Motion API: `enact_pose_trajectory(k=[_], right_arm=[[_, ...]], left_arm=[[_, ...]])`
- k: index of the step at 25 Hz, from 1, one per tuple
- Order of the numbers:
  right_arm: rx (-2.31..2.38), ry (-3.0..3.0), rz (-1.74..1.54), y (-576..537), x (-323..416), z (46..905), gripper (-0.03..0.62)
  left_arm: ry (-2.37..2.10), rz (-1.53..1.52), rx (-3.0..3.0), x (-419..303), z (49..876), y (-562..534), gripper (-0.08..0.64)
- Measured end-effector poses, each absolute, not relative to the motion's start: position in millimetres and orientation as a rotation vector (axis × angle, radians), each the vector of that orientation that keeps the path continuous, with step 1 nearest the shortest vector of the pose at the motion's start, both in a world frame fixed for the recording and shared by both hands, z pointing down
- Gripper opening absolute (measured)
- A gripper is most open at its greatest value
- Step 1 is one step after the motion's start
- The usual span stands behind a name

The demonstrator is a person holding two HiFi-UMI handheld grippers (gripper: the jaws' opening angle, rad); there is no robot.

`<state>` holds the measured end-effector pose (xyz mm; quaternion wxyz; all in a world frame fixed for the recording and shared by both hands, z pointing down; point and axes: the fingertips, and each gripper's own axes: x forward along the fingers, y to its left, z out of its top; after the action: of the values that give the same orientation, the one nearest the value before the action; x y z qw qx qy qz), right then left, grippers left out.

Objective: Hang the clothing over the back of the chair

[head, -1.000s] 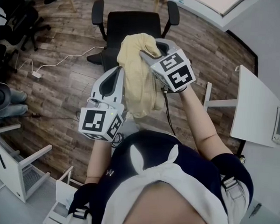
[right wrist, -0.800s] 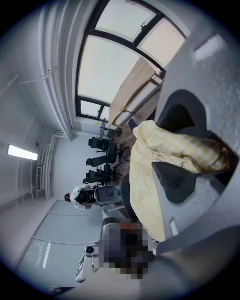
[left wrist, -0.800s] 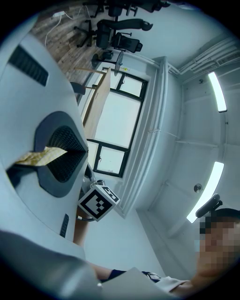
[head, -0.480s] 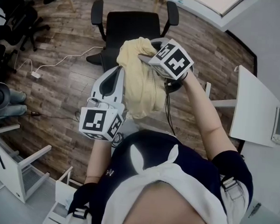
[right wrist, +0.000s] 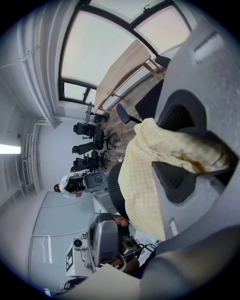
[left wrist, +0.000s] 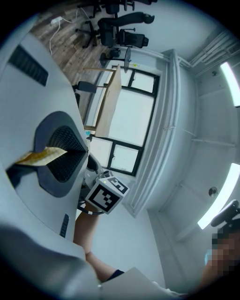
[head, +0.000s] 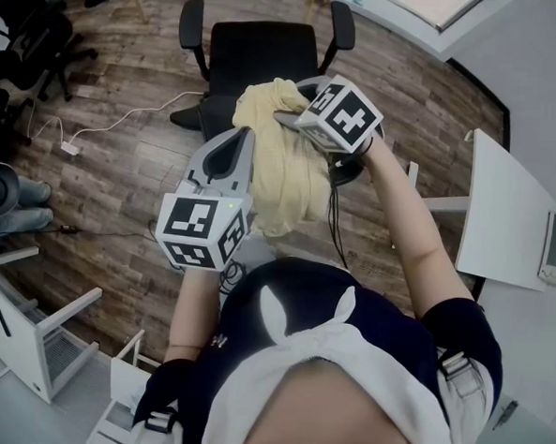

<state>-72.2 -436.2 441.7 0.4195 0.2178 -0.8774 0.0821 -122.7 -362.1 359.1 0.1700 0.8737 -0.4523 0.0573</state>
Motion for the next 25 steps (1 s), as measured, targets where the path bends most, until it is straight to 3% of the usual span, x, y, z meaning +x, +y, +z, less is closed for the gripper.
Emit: enact_pose_trajectory(k=[13, 25], right_arm=[[0.574, -2.211, 0.199, -433, -67, 441, 0.196], [0.588, -2.272, 0.245, -430, -55, 417, 0.221]], left_arm=[[-1.129, 0.735, 2.396, -72, 406, -342, 0.005], [-1.117, 0.753, 2.387, -71, 407, -338, 0.005]])
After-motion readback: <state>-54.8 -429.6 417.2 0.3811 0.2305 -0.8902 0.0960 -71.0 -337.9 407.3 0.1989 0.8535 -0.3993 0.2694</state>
